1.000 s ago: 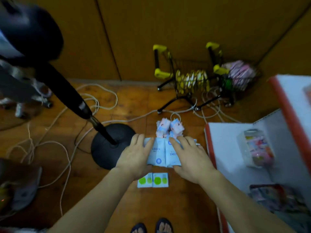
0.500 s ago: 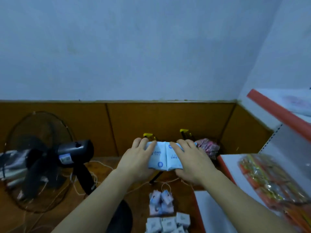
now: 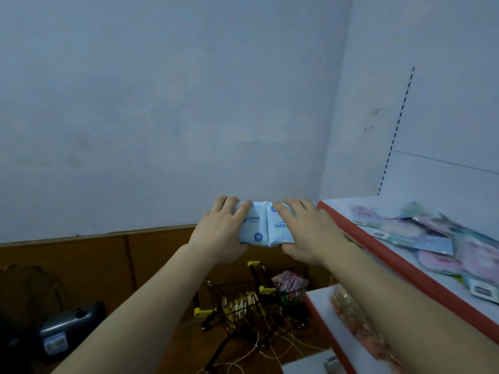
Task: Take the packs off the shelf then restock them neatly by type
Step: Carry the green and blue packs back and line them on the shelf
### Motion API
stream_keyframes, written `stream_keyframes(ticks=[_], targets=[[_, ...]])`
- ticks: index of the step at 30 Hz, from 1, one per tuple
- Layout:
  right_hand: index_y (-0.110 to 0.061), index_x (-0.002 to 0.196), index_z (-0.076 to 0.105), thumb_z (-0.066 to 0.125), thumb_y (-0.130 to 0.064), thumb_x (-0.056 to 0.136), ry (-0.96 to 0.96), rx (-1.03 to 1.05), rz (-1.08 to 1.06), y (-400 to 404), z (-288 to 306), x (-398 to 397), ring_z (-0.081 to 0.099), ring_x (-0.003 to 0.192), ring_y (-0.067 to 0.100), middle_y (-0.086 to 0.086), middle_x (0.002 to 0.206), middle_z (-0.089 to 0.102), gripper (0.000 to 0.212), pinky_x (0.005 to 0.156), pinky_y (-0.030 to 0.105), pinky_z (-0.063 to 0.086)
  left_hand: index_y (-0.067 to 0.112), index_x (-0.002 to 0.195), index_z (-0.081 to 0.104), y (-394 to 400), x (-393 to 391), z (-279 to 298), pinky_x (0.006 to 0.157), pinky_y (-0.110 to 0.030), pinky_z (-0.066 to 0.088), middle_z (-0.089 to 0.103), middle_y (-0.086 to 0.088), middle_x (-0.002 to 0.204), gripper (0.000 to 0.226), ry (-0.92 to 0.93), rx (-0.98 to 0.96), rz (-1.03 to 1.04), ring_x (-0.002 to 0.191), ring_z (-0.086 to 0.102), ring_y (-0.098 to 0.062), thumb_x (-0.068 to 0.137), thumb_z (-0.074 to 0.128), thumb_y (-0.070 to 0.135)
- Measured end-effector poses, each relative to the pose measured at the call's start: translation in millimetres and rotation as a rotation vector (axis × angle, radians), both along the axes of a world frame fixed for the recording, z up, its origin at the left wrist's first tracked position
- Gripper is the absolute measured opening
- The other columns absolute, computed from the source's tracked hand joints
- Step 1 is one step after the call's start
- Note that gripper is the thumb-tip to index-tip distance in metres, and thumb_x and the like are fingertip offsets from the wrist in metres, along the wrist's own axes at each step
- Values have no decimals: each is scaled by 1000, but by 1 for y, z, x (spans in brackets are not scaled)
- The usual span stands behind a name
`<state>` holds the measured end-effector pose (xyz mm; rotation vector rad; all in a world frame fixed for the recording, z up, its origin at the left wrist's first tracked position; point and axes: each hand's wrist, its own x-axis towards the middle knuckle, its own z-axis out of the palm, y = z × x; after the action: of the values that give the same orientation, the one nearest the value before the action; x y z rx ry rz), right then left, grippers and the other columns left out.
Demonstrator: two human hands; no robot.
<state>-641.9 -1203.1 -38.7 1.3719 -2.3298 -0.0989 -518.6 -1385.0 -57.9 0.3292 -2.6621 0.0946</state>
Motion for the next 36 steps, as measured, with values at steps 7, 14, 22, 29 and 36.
stream_keyframes(ticks=[7,14,22,29,36], targets=[[-25,154,11,59,-51,85,76,-51,-221,61,43,22,23,140,28,5,154,23,88,101,47,43,24,151,22,38,-21,46,106,-46,42,32,-4,144,88,72,-25,-223,137,21,-28,78,67,46],[-25,153,18,58,-61,85,145,-76,-494,165,53,62,29,136,29,5,152,29,87,94,47,47,23,149,24,126,-41,55,102,-50,45,35,-6,143,88,149,-37,-515,135,23,-29,76,68,47],[-23,154,16,58,-54,86,194,-53,-823,307,62,144,29,136,29,5,152,27,86,93,44,46,23,150,23,273,-38,65,100,-50,46,33,-5,144,90,192,-44,-830,136,22,-29,76,67,50],[-22,154,20,59,-53,85,248,-33,-1091,438,73,241,32,135,30,6,151,31,84,89,43,46,21,151,27,426,6,77,94,-50,49,34,-5,144,88,230,-9,-1091,134,22,-29,77,67,48],[-20,152,28,62,-51,82,244,-17,-1331,563,74,369,38,130,32,7,146,39,83,82,43,49,21,152,24,583,90,78,96,-49,47,34,-5,145,88,234,19,-1337,135,21,-28,79,65,47]])
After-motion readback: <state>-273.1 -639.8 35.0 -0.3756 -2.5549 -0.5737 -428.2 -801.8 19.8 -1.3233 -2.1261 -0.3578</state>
